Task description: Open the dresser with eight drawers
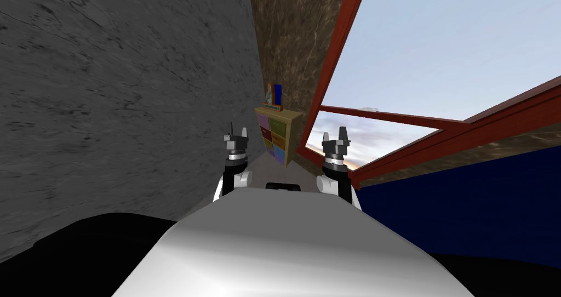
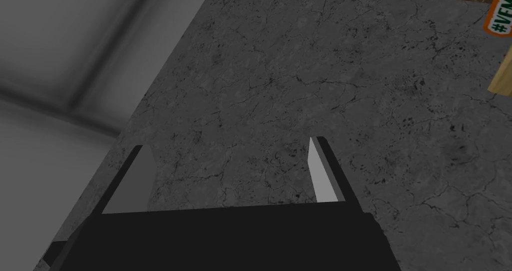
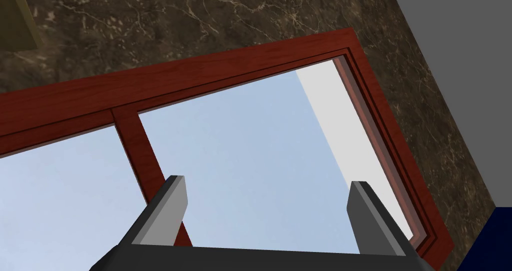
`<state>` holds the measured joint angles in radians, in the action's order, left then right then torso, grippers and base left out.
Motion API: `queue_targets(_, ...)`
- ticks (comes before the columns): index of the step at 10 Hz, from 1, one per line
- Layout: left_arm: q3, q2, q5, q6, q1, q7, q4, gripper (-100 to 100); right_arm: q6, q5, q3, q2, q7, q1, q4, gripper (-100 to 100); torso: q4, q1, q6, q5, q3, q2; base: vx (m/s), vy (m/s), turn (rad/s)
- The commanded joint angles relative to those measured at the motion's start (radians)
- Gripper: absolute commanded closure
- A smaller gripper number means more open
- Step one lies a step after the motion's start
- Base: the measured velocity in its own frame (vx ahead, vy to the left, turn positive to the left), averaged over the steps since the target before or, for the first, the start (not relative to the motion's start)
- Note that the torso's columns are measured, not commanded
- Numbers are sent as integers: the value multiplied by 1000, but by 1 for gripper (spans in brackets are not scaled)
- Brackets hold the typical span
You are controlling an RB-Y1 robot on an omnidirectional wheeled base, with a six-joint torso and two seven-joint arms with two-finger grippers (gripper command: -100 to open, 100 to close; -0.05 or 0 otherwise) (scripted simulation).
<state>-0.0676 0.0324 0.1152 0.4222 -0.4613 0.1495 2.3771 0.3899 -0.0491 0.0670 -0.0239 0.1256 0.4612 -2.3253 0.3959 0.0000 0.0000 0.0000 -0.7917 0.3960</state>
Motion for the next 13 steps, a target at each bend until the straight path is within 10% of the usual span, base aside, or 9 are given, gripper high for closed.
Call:
queue_targets(1, 0, 0, 0, 0, 0, 0, 0, 0, 0, 0, 0, 0, 0, 0, 0, 0, 74, 0, 0, 0, -147, 74, 0, 0, 0)
queue_targets(3, 0, 0, 0, 0, 0, 0, 0, 0, 0, 0, 0, 0, 0, 0, 0, 0, 221, 0, 0, 0, -443, 222, 0, 0, 0)
queue_targets(4, -3, -50, 3, 1, 4, -2, -15, -100, 0, 0, 0, 0, 0, 0, 0, 0, 295, 0, 0, 0, -590, 295, 20, 6, -22)
queue_targets(13, -32, -206, 38, 6, 41, -26, -164, -100, 0, 0, 0, 0, 0, 0, 0, 0, 342, 0, 0, 0, -684, 342, 49, 21, -37)
